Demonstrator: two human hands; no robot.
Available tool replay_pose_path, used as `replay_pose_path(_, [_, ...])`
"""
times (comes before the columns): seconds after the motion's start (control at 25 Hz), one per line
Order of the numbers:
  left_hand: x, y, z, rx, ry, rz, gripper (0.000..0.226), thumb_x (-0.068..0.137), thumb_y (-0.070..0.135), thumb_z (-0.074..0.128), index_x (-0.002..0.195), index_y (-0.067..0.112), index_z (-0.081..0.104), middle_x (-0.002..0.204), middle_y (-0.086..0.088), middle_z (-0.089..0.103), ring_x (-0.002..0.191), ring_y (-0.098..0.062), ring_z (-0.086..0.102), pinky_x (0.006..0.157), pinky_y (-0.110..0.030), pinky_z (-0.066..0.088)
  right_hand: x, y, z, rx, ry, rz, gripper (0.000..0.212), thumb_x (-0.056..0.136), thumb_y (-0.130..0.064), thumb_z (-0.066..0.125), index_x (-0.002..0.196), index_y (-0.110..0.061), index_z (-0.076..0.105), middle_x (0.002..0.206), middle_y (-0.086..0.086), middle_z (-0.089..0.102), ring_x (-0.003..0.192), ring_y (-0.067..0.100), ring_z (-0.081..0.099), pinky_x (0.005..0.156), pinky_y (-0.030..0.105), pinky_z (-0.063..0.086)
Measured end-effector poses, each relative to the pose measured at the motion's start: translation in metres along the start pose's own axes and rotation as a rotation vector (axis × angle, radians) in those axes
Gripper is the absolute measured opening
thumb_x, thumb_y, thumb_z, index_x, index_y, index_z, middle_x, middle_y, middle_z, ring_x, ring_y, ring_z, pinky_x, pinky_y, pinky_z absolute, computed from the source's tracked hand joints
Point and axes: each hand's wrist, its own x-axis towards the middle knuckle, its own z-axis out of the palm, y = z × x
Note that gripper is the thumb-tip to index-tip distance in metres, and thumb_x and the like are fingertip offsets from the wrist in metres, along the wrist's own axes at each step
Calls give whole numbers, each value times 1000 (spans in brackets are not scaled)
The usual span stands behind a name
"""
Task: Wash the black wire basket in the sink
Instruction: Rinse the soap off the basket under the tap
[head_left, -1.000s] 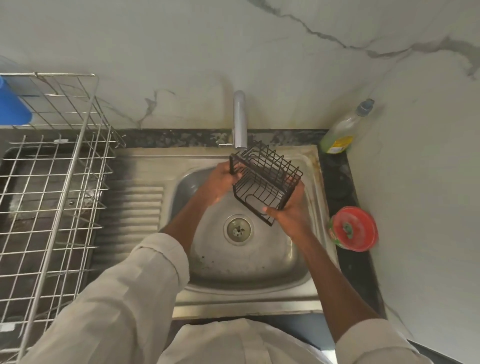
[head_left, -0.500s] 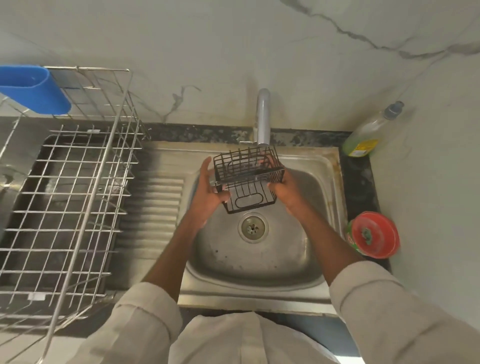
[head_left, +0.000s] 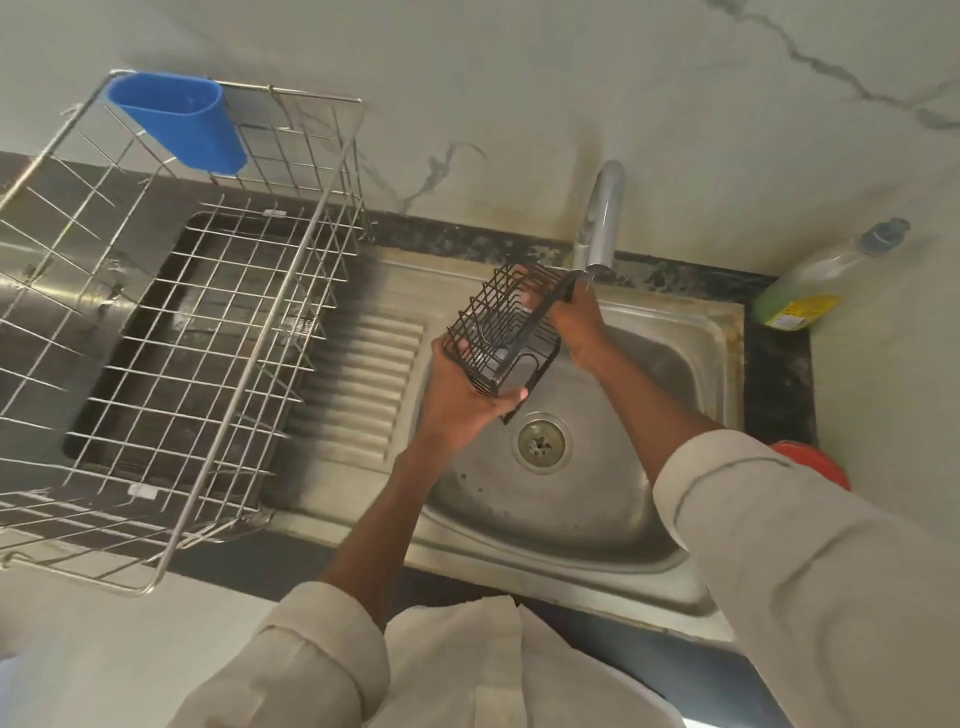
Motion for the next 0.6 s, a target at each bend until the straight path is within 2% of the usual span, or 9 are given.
replay_pose_path(0.04, [-5,6,2,11,31,-12,103,56,41,103,129,32,31,128,12,56,112,4,58,95,-3,44,2,-3,2,7,-15,-34,30,83,-11,84,106,-26,71,111,-2,76,112,17,70,104,39,54])
replay_pose_path(0.08, [-9,12,2,15,60,-20,100,57,39,103,128,31,32,122,16,56,106,8,57,85,3,41,4,-7,3,7,-47,-62,34,83,-8,83,107,-29,73,113,-2,77,114,18,70,103,38,54])
replay_pose_path(0.12, [-13,14,2,10,85,-27,96,60,35,102,127,29,34,117,19,56,101,11,56,79,6,39,1,-15,4,2,-70,-80,36,84,-3,81,105,-32,74,110,-3,77,112,18,71,101,35,55])
replay_pose_path(0.2, [-13,13,-2,6,102,-41,89,64,29,100,125,28,36,114,20,56,96,7,57,74,5,40,-5,-24,3,-43,-86,-84,36,87,1,76,100,-32,74,102,-7,77,103,10,73,91,24,56])
replay_pose_path(0.28, [-9,14,-8,18,77,-46,85,65,28,98,125,31,37,113,22,57,99,2,59,76,1,40,-10,-23,-5,-50,-79,-67,27,91,-3,73,102,-27,75,97,-5,76,92,2,71,86,19,56])
replay_pose_path(0.36, [-4,17,-9,46,23,-25,85,65,27,96,128,33,38,119,20,59,107,-4,61,82,-6,40,-15,-15,-21,-35,-43,-28,23,96,-7,68,100,-27,78,100,-1,76,96,9,70,92,28,57])
replay_pose_path(0.48, [4,26,-3,28,-93,9,88,67,6,89,139,24,41,123,15,58,116,-7,59,88,-7,45,-25,-4,-49,0,13,2,27,96,-7,68,100,-31,79,107,-7,77,109,17,70,101,45,56])
replay_pose_path(0.56, [12,32,2,4,-180,35,90,70,-7,79,143,23,39,126,10,59,121,-14,60,103,-25,52,-36,0,-64,6,-21,11,42,91,1,69,117,-31,73,119,-7,74,115,20,68,103,49,55])
replay_pose_path(0.6, [15,35,5,-16,-235,45,90,72,-13,75,145,24,38,126,7,60,121,-16,61,106,-35,54,-45,2,-72,14,-52,26,59,87,8,69,129,-33,67,128,-6,70,118,21,66,102,48,55])
